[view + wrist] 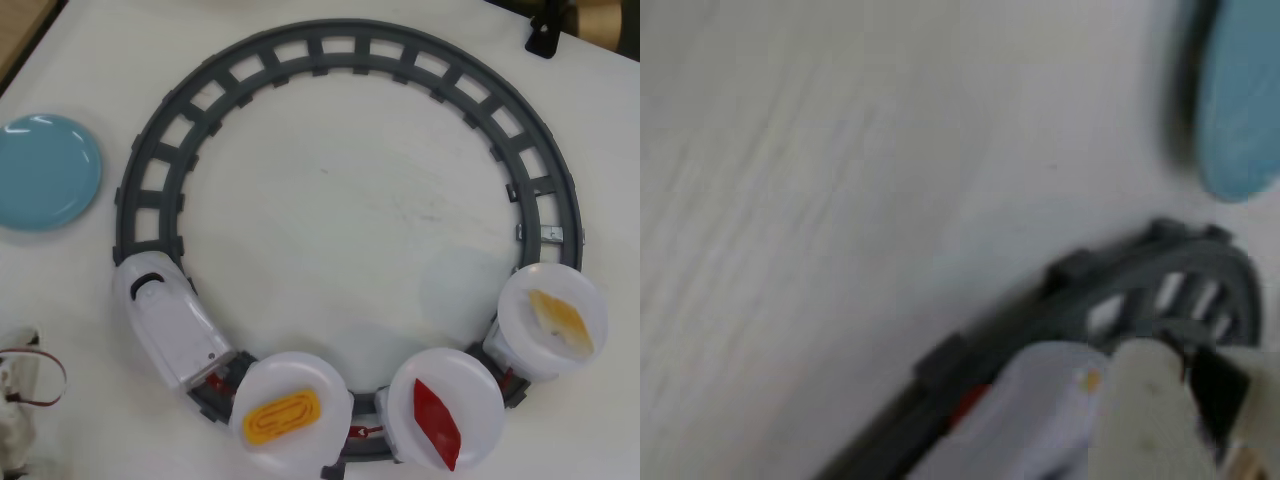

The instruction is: Pick up the sushi from the Shinkansen and put it on the blue dish

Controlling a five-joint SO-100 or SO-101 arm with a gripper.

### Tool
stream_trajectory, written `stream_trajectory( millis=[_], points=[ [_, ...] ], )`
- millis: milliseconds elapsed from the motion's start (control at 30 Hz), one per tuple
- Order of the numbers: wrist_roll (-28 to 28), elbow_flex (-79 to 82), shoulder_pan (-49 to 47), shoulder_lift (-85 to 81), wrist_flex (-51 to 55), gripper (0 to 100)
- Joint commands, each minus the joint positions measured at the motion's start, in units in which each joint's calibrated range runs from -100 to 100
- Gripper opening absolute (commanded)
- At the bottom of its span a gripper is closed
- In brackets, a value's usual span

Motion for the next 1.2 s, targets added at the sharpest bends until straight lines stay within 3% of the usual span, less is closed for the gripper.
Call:
stream_trajectory(
  millis=[0,267,500,633,900,1167],
  points=[
    [0.3,-8.3,0.9,4.2,1.6,3],
    [-0.1,-25.0,2.2,27.3,2.2,4],
    [0.3,-44.8,9.6,46.4,2.4,4],
    [1.6,-51.6,13.7,53.5,2.9,11],
    [1.7,-53.5,16.1,56.2,4.9,16],
    [1.7,-50.1,26.9,56.7,4.8,23]
  ],
)
